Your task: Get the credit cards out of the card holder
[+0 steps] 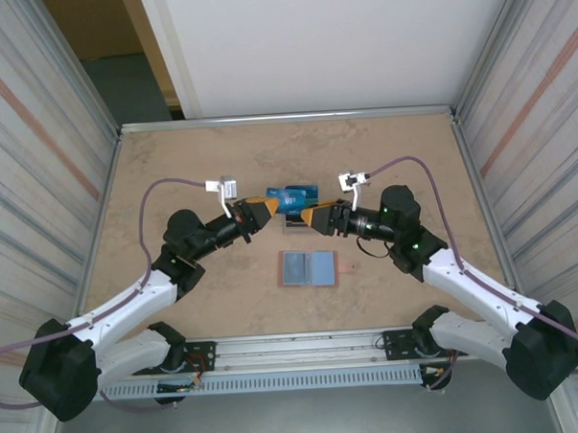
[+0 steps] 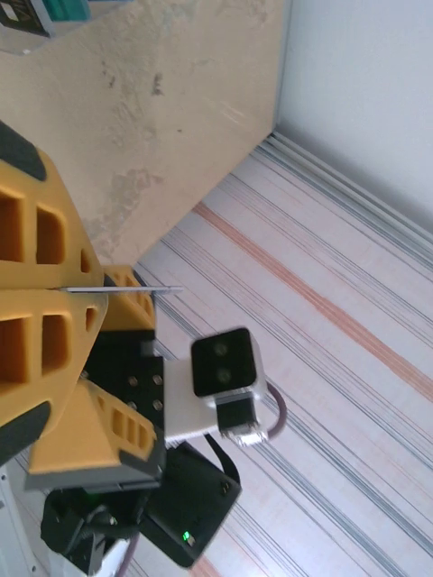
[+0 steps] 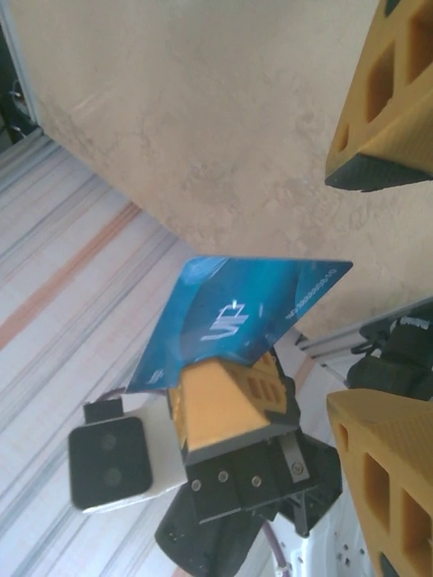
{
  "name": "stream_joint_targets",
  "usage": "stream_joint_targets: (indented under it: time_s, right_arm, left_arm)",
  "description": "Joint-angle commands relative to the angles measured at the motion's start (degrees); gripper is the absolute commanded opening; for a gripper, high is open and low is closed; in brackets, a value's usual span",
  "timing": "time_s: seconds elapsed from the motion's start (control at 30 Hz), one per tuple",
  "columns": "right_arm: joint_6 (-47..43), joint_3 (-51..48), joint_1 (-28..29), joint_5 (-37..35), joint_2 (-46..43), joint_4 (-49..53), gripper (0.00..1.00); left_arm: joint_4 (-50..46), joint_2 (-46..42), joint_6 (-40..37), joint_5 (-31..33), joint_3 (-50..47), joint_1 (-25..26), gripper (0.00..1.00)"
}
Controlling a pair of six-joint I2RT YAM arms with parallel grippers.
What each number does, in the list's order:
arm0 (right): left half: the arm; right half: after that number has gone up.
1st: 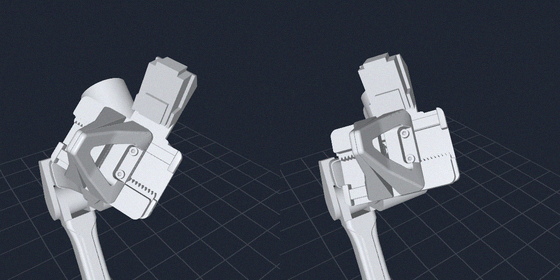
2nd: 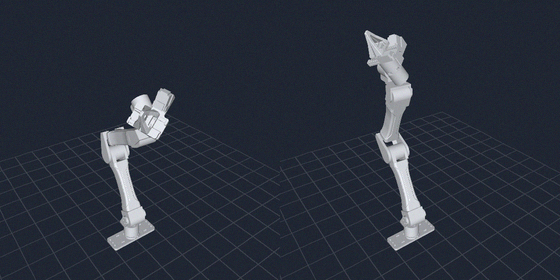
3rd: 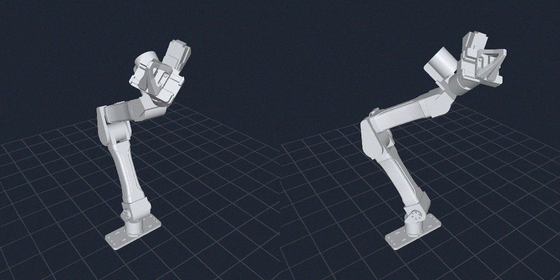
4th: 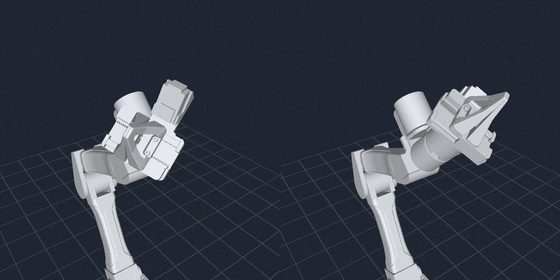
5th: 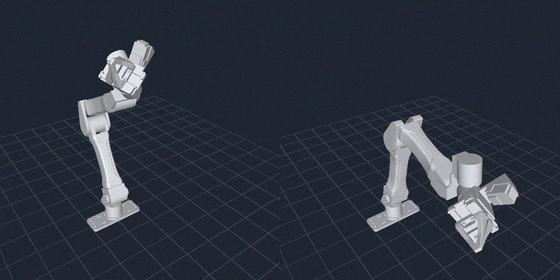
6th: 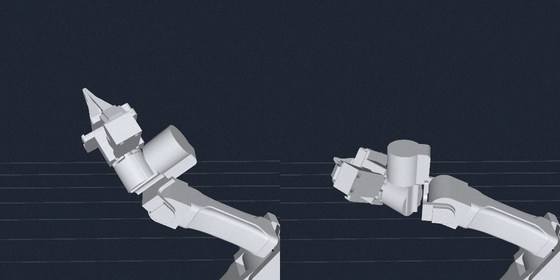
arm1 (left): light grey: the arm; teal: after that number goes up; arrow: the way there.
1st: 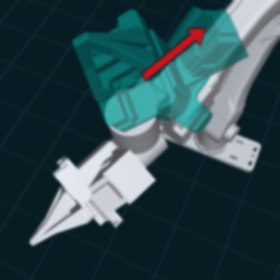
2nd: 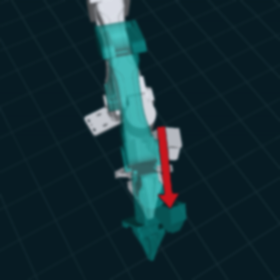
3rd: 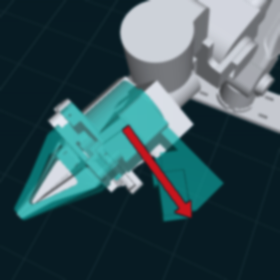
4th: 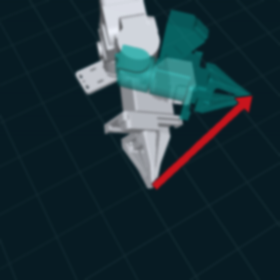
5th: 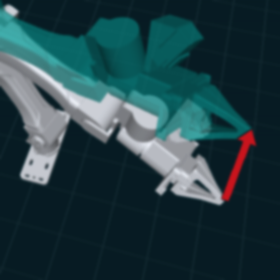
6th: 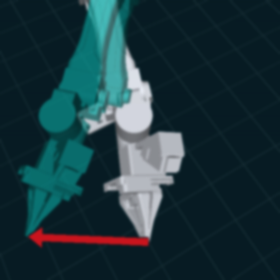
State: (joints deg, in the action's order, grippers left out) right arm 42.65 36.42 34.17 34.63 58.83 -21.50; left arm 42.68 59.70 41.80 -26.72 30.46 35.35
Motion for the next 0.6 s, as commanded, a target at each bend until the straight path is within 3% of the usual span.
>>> stream_joint_targets:
  time_s: [0.0, 0.2, 0.4, 0.47, 0.57]
  right_arm:
    - [0.74, 3.2, 0.95, 2.28, 2.42, -4.61, 0.57]
    - [1.8, 5.41, 1.58, 3.55, 6.83, -9.04, 0.43]
    - [1.13, 7.38, 1.83, 5.65, 8.23, -9.05, 0.01]
    - [-0.56, 7.97, 1.7, 5.45, 7.79, -5.83, 0.0]
    - [-5.54, 10.11, 1.84, 5.91, 6.48, 2.65, 0.0]
  left_arm:
    - [4.75, 0.71, 2.38, -0.25, -0.41, 0.24, 0.0]
    - [7.03, 2.53, 3.39, -1.58, -0.57, 0.56, 0.0]
    - [3.96, 1.7, 2.21, -1.42, -0.5, 0.59, 0.0]
    - [-0.5, 0.7, 0.14, -1.71, 0.63, 0.52, 0.0]
    - [-13.16, -2.21, -6.55, -1.93, 4.49, 0.33, 0.23]
